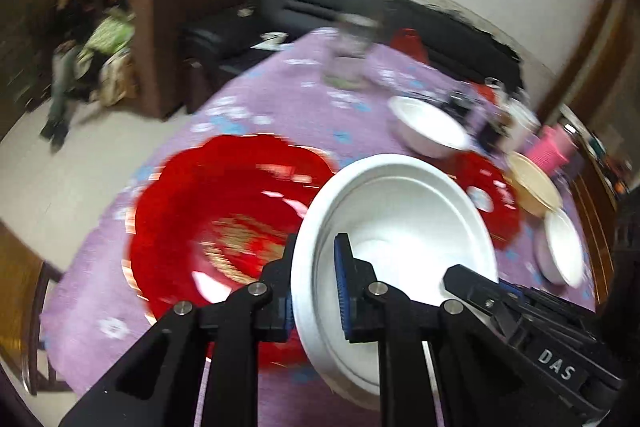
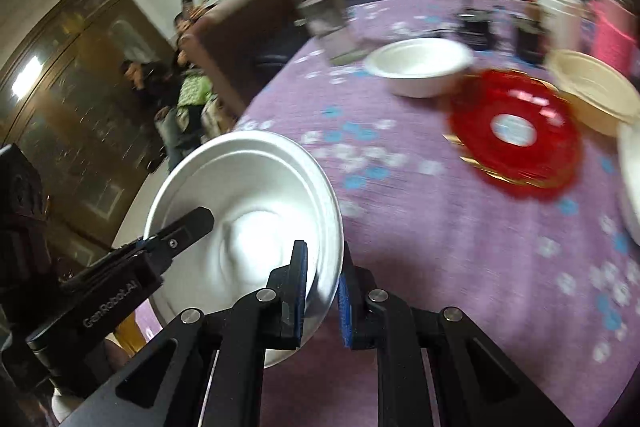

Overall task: Organize plates and bowls
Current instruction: 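Carry the white plate onto the large red plate and open both tools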

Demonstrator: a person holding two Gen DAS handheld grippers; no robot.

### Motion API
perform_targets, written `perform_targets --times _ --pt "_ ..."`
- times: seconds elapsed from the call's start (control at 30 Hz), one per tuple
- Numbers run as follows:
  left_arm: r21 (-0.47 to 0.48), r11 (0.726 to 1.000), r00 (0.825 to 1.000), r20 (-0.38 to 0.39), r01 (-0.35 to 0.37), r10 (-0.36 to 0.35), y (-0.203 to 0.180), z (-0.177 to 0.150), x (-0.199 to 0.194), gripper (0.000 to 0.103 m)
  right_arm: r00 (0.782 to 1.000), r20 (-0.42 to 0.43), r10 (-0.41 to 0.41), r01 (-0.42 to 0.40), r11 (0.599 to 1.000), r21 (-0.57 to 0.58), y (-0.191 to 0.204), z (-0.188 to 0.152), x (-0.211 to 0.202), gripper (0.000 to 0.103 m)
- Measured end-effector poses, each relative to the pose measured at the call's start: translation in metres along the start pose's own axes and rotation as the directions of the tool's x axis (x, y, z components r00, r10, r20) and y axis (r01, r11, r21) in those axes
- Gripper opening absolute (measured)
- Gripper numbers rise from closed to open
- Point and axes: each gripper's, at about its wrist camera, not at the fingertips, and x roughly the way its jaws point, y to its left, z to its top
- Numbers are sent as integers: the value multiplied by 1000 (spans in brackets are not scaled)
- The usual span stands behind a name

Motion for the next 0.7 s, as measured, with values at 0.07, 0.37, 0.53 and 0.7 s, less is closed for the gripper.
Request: perform_targets --times 0.07,0.37,0.53,0.7 --pt "-36 999 1000 -15 -26 26 21 6 11 14 1000 -21 -9 8 999 -33 18 8 21 16" --pt "-123 990 992 -119 -67 52 74 6 62 19 994 -78 -78 72 994 -86 41 21 83 16" --pt "-136 989 991 -131 -55 37 81 7 68 24 992 -94 -89 81 993 -85 38 20 98 16" --pt "-143 990 993 -116 -7 -9 80 8 63 41 992 -95 -87 80 994 -69 34 18 103 16"
